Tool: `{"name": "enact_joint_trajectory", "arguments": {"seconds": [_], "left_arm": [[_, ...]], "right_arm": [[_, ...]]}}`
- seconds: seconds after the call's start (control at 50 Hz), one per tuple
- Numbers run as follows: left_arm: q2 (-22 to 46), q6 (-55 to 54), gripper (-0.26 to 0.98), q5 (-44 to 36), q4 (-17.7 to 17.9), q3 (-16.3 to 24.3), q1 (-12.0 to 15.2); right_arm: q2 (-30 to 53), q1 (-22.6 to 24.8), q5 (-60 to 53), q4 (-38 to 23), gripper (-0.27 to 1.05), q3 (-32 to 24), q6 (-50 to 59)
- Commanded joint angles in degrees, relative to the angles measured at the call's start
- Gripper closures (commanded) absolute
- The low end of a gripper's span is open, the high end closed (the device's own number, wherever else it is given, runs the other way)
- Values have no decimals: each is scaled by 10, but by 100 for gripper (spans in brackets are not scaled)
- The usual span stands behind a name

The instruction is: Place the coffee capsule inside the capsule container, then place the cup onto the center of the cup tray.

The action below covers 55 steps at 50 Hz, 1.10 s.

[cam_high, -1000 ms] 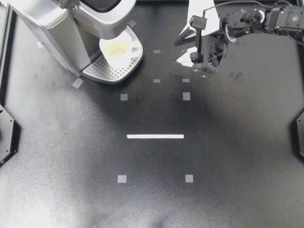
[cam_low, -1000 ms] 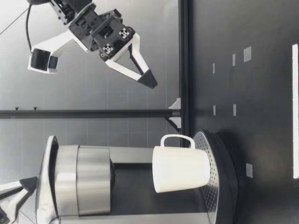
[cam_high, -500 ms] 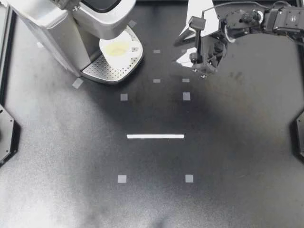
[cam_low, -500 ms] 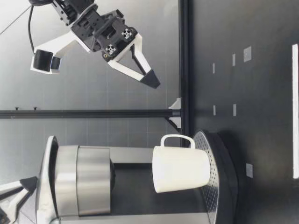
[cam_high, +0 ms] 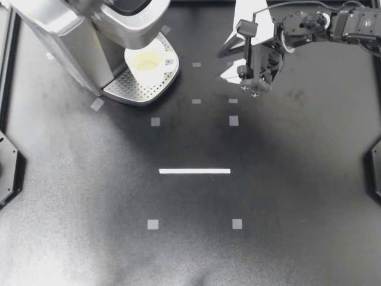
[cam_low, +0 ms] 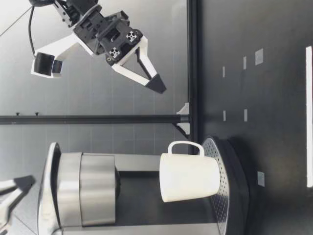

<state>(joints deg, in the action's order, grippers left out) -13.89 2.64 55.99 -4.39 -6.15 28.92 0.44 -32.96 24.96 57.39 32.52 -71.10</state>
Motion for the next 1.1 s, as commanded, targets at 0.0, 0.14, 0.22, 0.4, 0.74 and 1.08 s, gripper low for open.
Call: {"name": "enact_joint_trajectory", "arguments": {"seconds": [0.0,0.14,0.22,0.4,0.74,1.08], "left_arm": [[-1,0,61,-3,-1,16,2],[5,2,61,-4,-4,20,1],[7,3,61,-4,-4,24,2],[8,3,61,-3,-18,33,2],[18,2,61,2,-33,29,2],[21,-4,61,34,-35,11,2]], "right_arm": [[-14,2,3,3,16,-13,1],[-14,2,5,4,16,-12,0],[-14,2,4,4,16,-11,-1],[-13,2,4,4,16,-11,-1],[-12,2,9,4,16,-11,0],[-11,2,11,4,16,-8,-1]]}}
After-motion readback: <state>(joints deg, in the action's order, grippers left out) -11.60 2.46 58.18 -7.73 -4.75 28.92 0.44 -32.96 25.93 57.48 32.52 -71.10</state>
